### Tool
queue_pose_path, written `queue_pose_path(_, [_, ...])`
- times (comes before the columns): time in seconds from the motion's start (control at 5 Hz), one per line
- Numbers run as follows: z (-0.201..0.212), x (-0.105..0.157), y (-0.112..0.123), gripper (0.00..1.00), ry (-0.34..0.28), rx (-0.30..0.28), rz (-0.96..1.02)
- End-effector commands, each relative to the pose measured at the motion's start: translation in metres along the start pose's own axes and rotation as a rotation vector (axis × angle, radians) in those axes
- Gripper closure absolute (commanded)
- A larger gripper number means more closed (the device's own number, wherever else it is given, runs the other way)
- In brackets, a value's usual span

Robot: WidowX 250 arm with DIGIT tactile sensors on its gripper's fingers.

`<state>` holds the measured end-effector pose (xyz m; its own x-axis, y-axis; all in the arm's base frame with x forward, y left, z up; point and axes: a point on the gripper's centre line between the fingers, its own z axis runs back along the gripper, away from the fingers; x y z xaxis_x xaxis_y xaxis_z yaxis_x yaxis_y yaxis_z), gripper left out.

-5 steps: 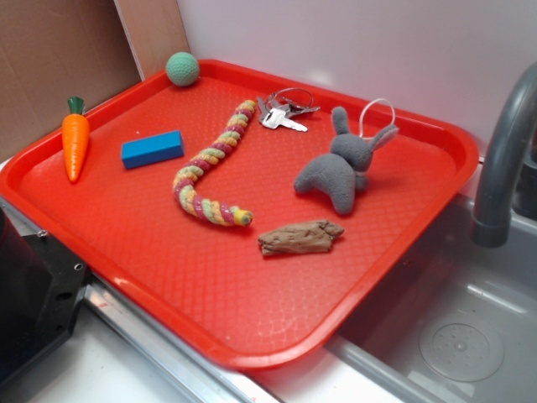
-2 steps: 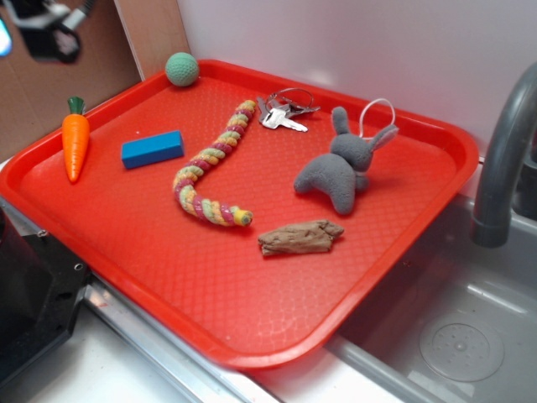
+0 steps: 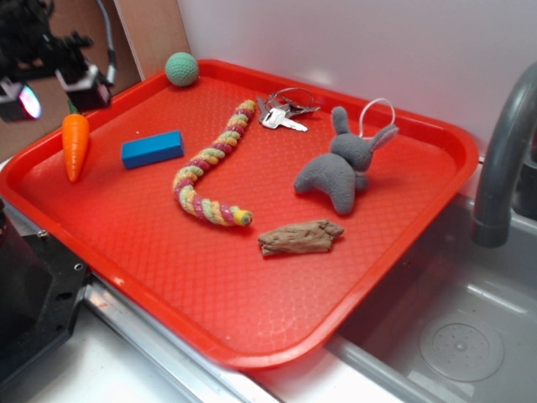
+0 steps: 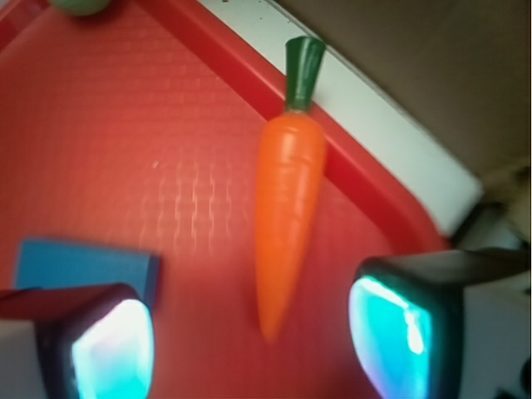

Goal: Grab the carrot.

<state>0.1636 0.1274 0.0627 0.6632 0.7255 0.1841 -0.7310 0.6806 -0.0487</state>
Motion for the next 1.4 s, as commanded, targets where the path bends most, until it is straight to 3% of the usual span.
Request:
queue_pose_path(0.0, [-0.042, 0.010, 0.017, 0.00, 0.016, 0.036, -0.006])
queue_pose_path(0.2, [-0.052, 0.013, 0.024, 0.00, 0.043, 0.043, -0.014])
queue_pose_path(0.4, [-0.060, 0.015, 0.021, 0.19, 0.076, 0.065, -0.067])
queue_pose_path(0.6, [-0.034, 0.016, 0.006, 1.00, 0.099, 0.074, -0.179])
queue_pose_path(1.0, [0.065, -0.025, -0.035, 1.00, 0.134, 0.045, -0.533])
queue_pose_path(1.2, [0.106, -0.058, -0.065, 1.00, 0.081, 0.003, -0.744])
